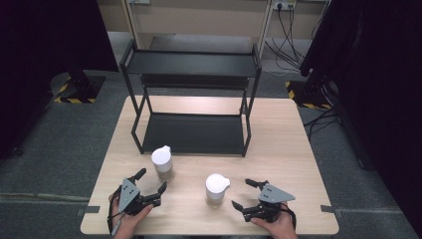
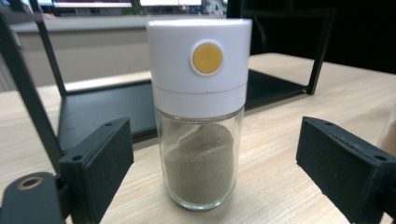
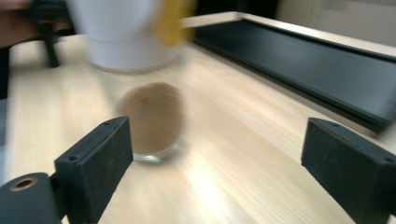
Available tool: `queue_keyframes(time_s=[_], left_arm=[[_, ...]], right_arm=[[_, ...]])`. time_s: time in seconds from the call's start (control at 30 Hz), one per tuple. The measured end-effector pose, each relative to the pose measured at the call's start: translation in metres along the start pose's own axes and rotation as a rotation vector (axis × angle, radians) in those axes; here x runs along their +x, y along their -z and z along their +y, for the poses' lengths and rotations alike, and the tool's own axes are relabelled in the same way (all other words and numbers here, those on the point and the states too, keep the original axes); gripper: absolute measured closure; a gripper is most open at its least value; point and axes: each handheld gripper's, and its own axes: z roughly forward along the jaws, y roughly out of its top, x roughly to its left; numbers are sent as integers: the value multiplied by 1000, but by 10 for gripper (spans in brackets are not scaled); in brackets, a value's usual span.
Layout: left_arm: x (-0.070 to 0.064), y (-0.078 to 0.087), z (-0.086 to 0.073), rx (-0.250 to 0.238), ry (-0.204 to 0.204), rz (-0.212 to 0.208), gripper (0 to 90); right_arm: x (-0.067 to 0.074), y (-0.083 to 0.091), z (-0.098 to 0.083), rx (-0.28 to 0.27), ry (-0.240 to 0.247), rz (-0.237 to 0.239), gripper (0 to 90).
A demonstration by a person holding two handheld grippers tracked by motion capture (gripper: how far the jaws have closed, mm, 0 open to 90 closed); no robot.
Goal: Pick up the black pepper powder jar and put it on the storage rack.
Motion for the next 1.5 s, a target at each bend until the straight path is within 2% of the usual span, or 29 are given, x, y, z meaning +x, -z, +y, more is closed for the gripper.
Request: queue_keyframes(time_s=[0.03, 0.07, 0.1, 0.13, 0.17, 0.3, 0.37, 0.63, 0.97, 1.3, 1.5], left_arm=[[-1, 1, 0, 0, 7, 7, 98], [-1, 1, 0, 0, 7, 7, 98], [-2, 1, 0, 1, 10, 14, 98], [-2, 1, 0, 1, 10, 14, 98], [-2, 1, 0, -2, 8, 16, 98], [-3, 2, -1, -6, 6, 17, 98], [-3, 2, -1, -4, 2, 18, 101], [-5, -2, 4, -20, -7, 40, 101], [-2, -23, 8, -10, -13, 36, 122], [5, -39, 13, 7, -23, 11, 148], [4, -50, 13, 6, -25, 25, 197]], right_arm=[[7, 7, -8, -38, -33, -84, 90], [7, 7, -8, -38, -33, -84, 90], [13, 9, -11, -54, -64, -145, 94], [13, 9, -11, -54, -64, -145, 94], [16, 9, -13, -66, -76, -172, 94], [19, 10, -16, -88, -123, -214, 94], [22, 10, -18, -102, -131, -234, 94], [25, 9, -18, -98, -121, -249, 99], [24, 10, -18, -102, -128, -245, 99], [22, 10, -18, -103, -136, -239, 101], [22, 10, -18, -102, -136, -238, 102]])
